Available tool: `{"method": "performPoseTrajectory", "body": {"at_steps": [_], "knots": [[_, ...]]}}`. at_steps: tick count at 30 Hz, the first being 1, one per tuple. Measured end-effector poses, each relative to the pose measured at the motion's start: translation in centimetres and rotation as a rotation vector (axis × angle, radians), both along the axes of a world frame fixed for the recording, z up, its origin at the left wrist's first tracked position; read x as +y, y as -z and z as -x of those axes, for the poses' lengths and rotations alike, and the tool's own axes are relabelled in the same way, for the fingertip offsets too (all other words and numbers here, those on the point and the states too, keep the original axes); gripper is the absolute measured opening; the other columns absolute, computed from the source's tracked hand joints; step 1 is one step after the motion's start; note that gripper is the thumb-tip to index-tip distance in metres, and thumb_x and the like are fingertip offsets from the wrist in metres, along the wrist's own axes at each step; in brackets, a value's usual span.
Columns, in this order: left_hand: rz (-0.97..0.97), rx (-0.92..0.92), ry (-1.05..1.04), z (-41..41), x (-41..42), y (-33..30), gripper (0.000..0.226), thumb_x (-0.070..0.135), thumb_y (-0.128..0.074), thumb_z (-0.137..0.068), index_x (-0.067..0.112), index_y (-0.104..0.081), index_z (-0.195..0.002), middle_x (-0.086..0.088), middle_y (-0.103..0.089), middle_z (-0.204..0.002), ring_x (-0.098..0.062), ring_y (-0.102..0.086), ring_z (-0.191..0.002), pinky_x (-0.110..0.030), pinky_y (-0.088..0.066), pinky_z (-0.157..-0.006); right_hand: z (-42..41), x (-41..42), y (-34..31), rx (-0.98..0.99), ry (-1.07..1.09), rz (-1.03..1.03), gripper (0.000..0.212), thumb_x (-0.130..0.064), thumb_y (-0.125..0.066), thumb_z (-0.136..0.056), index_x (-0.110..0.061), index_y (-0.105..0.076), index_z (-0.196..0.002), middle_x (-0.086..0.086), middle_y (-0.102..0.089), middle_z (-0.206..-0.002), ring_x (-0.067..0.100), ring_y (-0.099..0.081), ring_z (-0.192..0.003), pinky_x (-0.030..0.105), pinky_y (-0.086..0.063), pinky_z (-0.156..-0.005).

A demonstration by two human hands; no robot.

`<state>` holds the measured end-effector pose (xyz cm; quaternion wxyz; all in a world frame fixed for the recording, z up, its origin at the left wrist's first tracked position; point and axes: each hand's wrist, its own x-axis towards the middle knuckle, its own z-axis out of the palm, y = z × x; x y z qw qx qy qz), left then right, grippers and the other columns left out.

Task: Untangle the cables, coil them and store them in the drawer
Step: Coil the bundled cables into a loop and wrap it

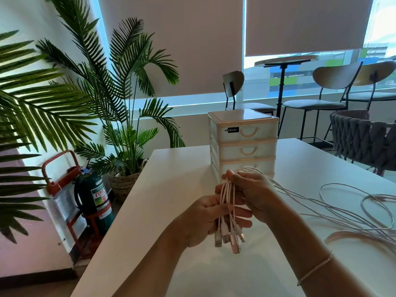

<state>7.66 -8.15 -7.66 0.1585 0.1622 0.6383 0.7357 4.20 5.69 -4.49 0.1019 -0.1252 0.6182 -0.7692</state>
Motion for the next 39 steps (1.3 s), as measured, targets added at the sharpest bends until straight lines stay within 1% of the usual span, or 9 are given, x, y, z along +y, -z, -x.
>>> {"method": "performPoseTrajectory", "body": {"at_steps": [5,11,16,20,25,28,33,36,39], "knots": [[0.048,0.013,-0.09,0.04,0.23,0.04,0.02,0.005,-0.045,-0.094,0.005,-0.065,-0.098,-0.008,-0.073,-0.087,-0.023,-0.07,-0.084,-0.031,-0.056,-0.081,-0.03,0.25,-0.26,0.022,-0.001,-0.025,0.021,-0.011,-0.056,-0.089,0.008,-0.06,-0.081,0.012,-0.067,-0.064,0.017,-0.062,-0.05,0.021,-0.05,-0.047],[0.17,0.044,-0.142,0.29,0.19,-0.01,0.021,0.008,-0.044,-0.095,0.011,-0.065,-0.096,0.0,-0.073,-0.086,-0.014,-0.07,-0.088,-0.023,-0.053,-0.082,0.37,0.34,-0.21,0.076,0.05,-0.136,0.023,-0.011,-0.06,-0.086,0.003,-0.061,-0.069,0.011,-0.065,-0.063,0.017,-0.062,-0.051,0.021,-0.052,-0.052],[0.208,0.095,-0.048,-0.13,0.05,-0.15,0.021,0.006,-0.039,-0.097,0.013,-0.057,-0.107,0.0,-0.073,-0.085,-0.016,-0.07,-0.084,-0.027,-0.055,-0.081,0.34,0.6,-0.26,0.087,0.068,-0.148,0.023,-0.013,-0.06,-0.086,0.0,-0.061,-0.068,0.011,-0.065,-0.062,0.022,-0.062,-0.054,0.026,-0.052,-0.051],[0.232,0.118,-0.043,-0.14,0.02,-0.09,0.02,0.003,-0.046,-0.094,0.016,-0.06,-0.101,0.004,-0.073,-0.086,-0.013,-0.069,-0.086,-0.029,-0.054,-0.085,0.17,0.46,-0.28,0.044,0.063,-0.101,0.022,-0.013,-0.058,-0.088,-0.001,-0.061,-0.069,0.012,-0.066,-0.065,0.022,-0.063,-0.053,0.029,-0.052,-0.053],[0.211,0.082,-0.029,-0.23,0.02,0.16,0.022,0.001,-0.054,-0.089,0.017,-0.062,-0.102,0.007,-0.072,-0.092,-0.008,-0.066,-0.094,-0.024,-0.051,-0.083,-0.03,0.45,-0.56,-0.024,0.032,-0.016,0.019,-0.013,-0.056,-0.089,0.002,-0.06,-0.078,0.014,-0.067,-0.066,0.022,-0.063,-0.051,0.03,-0.052,-0.051],[0.176,0.01,0.0,-0.2,-0.02,0.31,0.026,0.001,-0.05,-0.091,0.017,-0.061,-0.108,0.005,-0.07,-0.102,-0.012,-0.062,-0.107,-0.03,-0.046,-0.099,-0.06,0.48,-0.55,-0.017,0.024,-0.031,0.019,-0.012,-0.055,-0.089,0.002,-0.058,-0.076,0.015,-0.066,-0.065,0.023,-0.061,-0.048,0.031,-0.05,-0.05],[0.101,-0.077,-0.005,-0.43,0.38,0.17,0.026,0.007,-0.036,-0.097,0.012,-0.06,-0.105,0.004,-0.073,-0.091,-0.01,-0.068,-0.084,-0.019,-0.052,-0.067,-0.1,0.66,-0.73,-0.022,0.026,-0.009,0.016,-0.011,-0.056,-0.089,0.002,-0.057,-0.079,0.015,-0.066,-0.066,0.02,-0.064,-0.05,0.026,-0.052,-0.045],[0.027,-0.126,-0.022,-0.35,0.29,0.24,0.029,0.017,-0.036,-0.096,0.009,-0.061,-0.108,-0.006,-0.072,-0.099,-0.019,-0.068,-0.091,-0.03,-0.054,-0.083,-0.12,0.76,-0.83,-0.033,0.019,-0.012,0.015,-0.01,-0.055,-0.089,0.002,-0.057,-0.08,0.015,-0.066,-0.067,0.019,-0.064,-0.05,0.026,-0.053,-0.044],[-0.007,-0.149,-0.032,-0.05,0.25,0.38,0.032,0.021,-0.033,-0.098,0.008,-0.059,-0.112,-0.01,-0.071,-0.102,-0.024,-0.066,-0.097,-0.031,-0.051,-0.085,0.01,0.84,-0.76,-0.018,0.023,-0.035,0.017,-0.011,-0.056,-0.088,0.002,-0.059,-0.078,0.011,-0.067,-0.061,0.019,-0.065,-0.051,0.029,-0.054,-0.05]]}}
